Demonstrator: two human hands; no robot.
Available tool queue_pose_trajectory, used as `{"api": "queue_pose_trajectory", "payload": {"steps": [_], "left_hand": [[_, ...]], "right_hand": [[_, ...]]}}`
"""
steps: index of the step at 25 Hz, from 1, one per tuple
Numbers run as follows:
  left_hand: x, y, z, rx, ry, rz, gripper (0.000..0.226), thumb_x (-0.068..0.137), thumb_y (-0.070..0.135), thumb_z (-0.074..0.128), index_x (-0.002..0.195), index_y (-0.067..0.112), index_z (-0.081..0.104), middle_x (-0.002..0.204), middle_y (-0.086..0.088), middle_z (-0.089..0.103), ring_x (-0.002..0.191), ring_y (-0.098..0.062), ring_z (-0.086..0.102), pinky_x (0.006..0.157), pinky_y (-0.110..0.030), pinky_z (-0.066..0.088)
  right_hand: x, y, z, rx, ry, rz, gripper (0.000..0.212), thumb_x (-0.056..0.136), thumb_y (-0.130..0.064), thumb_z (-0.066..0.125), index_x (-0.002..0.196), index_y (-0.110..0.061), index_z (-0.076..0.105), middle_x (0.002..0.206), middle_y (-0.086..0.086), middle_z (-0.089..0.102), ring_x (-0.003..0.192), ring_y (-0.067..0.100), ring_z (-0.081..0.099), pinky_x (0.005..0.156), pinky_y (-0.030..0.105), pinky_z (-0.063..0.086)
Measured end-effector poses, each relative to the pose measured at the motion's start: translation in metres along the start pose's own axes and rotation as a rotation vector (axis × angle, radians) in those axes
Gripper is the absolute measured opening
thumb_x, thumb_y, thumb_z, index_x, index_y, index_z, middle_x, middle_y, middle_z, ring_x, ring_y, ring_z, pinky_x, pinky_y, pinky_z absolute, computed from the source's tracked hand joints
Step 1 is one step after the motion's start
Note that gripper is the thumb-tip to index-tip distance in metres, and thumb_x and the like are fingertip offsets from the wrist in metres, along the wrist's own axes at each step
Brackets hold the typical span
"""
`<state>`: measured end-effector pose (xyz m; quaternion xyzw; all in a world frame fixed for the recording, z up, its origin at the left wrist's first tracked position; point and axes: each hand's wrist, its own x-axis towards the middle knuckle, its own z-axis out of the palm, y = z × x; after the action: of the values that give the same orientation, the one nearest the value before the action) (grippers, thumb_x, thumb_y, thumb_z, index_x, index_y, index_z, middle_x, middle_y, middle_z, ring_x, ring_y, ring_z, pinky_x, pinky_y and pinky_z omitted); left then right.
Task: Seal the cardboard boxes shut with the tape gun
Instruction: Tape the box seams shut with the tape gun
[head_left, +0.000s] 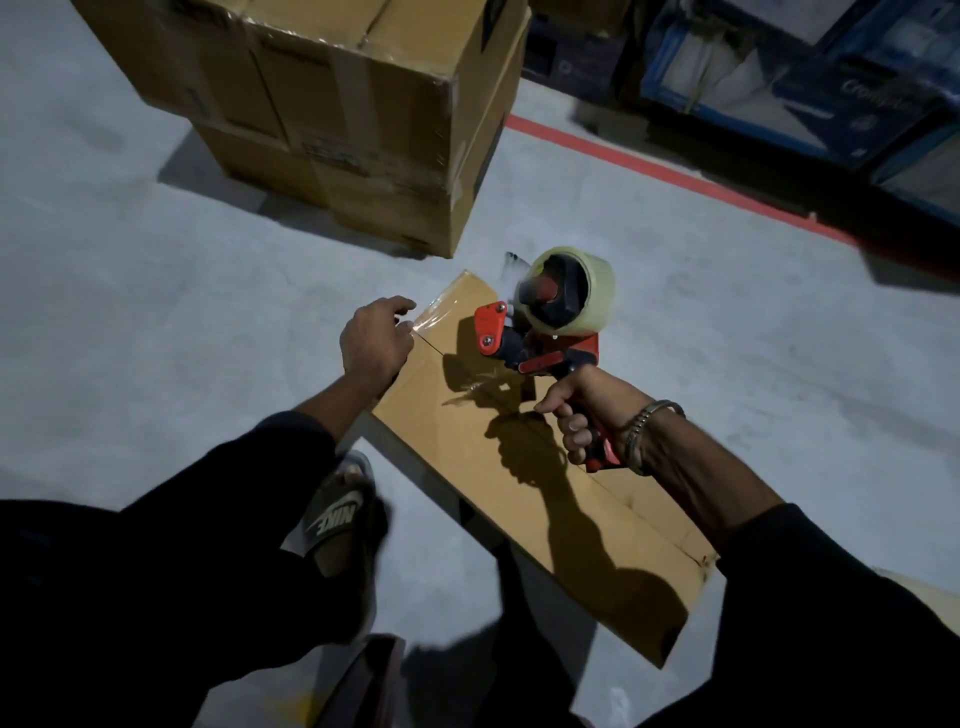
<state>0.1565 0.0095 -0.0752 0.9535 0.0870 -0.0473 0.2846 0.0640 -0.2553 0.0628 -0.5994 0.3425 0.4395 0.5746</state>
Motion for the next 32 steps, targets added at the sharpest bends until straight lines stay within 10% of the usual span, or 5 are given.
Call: {"api": "queue_pose_trajectory", "payload": {"steps": [3, 7, 9, 16, 32], "left_hand": [[-0.013, 0.015, -0.008, -0.191, 0.065, -0.234, 0.05, 0.098, 0.06, 0.058, 0.089, 0.014, 0.075, 0.092, -0.006, 0.078, 0.078, -0.022, 0.073, 0.068, -0.029, 0.05], [-0.011, 0.025, -0.03, -0.749, -0.986, -0.701, 0.111, 0.084, 0.095, 0.027, 0.107, -0.002, 0.077, 0.104, -0.022, 0.077, 0.065, -0.022, 0.073, 0.046, -0.021, 0.042], [-0.003, 0.027, -0.042, -0.916, -1.176, -0.707, 0.112, 0.088, 0.091, 0.028, 0.119, -0.008, 0.073, 0.104, -0.019, 0.077, 0.067, -0.021, 0.076, 0.046, -0.019, 0.048], [0.013, 0.067, -0.105, -0.895, -0.936, -0.712, 0.022, 0.106, 0.01, 0.051, 0.105, -0.004, 0.068, 0.073, -0.011, 0.076, 0.055, -0.012, 0.073, 0.052, -0.021, 0.06], [0.078, 0.071, -0.114, -0.259, -0.548, -0.172, 0.017, 0.088, 0.013, 0.082, 0.094, -0.003, 0.078, 0.087, -0.017, 0.078, 0.067, -0.019, 0.072, 0.068, -0.031, 0.06]], "right_hand": [[0.003, -0.023, 0.009, -0.02, 0.004, -0.028, 0.044, 0.086, -0.011, 0.054, 0.049, -0.023, 0.033, 0.049, -0.004, 0.024, 0.04, 0.013, 0.019, 0.049, 0.024, 0.021], [0.0, -0.047, 0.021, -0.011, -0.014, -0.103, 0.043, 0.086, -0.012, 0.057, 0.051, -0.023, 0.034, 0.049, -0.004, 0.027, 0.04, 0.013, 0.021, 0.051, 0.024, 0.021], [-0.001, -0.051, 0.023, -0.023, -0.018, -0.132, 0.042, 0.085, -0.013, 0.059, 0.052, -0.024, 0.035, 0.049, -0.004, 0.028, 0.041, 0.014, 0.022, 0.052, 0.025, 0.02], [-0.012, -0.049, 0.025, -0.049, -0.033, -0.178, 0.042, 0.085, -0.012, 0.06, 0.053, -0.023, 0.035, 0.05, -0.003, 0.028, 0.04, 0.014, 0.022, 0.048, 0.023, 0.02], [-0.012, -0.003, 0.001, -0.437, 0.185, -0.369, 0.029, 0.086, -0.017, 0.069, 0.063, -0.013, 0.051, 0.05, 0.005, 0.044, 0.04, 0.017, 0.033, 0.045, 0.024, 0.024]]}}
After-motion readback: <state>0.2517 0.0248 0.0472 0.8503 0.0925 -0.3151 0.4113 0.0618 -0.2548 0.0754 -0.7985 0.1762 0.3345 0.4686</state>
